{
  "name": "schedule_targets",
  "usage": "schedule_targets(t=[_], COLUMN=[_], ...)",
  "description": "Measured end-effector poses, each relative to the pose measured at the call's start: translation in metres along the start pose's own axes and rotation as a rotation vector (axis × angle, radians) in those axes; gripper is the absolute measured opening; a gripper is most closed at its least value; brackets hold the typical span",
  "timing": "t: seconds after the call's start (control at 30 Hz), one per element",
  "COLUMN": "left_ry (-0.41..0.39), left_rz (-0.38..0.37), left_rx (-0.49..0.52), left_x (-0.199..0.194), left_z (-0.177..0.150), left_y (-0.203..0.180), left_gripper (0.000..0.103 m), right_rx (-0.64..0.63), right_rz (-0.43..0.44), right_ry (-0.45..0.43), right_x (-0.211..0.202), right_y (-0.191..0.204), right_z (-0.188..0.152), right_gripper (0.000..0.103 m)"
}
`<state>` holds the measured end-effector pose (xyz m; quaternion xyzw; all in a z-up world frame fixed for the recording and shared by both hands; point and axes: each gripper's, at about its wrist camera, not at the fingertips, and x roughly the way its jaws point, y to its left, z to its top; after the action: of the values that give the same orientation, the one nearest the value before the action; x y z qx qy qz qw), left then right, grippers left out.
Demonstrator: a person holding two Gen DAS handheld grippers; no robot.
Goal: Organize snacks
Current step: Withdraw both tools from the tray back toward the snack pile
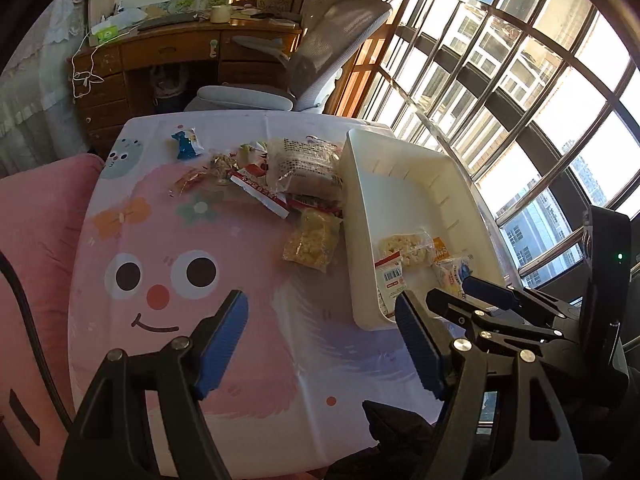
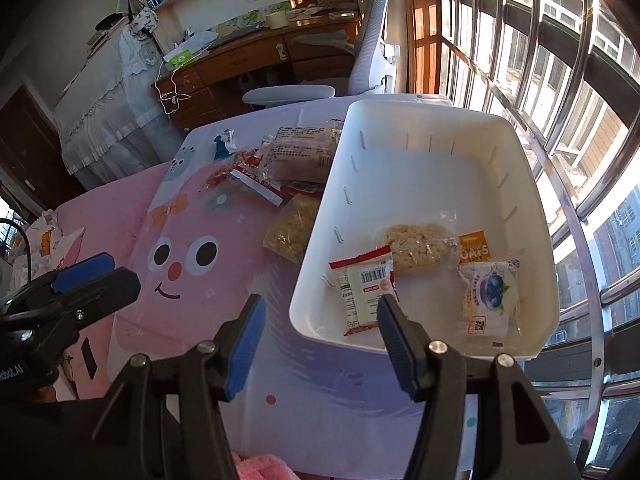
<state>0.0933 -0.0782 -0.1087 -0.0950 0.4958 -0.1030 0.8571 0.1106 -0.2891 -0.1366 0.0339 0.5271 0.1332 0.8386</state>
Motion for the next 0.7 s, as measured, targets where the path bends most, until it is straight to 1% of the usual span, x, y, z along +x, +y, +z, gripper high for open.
schedule_targets(t=[0.2,0.4,0.57,0.7], left_ry=[0.019,0.043,0.073,0.085], left_rz=[0.002,0.019,0.034,0.032], left_rx=[0.020,0.066,0.095,0.102], left_x=[-0.013,-0.021,-0.019,-0.017], left_z=[-0.001,-0.002,0.000,0.005], left_y=[0.036,0.075,0.107,0.130], left_gripper=[0.075,0.075,0.075,0.075], right_rx=[0.039,0.117,0.184,0.229], right_rz=[0.000,-0.007,-0.030,-0.059], right_ry=[-0.011,-0.034,-0.057,-0.061], right_x=[0.005,0.014,0.024,0.033], right_y=[0.034,0.067,0.090,0.105], right_z=[-0.005,-0.015,-0.020,-0.021], right_gripper=[0.059,0.059,0.059,0.059])
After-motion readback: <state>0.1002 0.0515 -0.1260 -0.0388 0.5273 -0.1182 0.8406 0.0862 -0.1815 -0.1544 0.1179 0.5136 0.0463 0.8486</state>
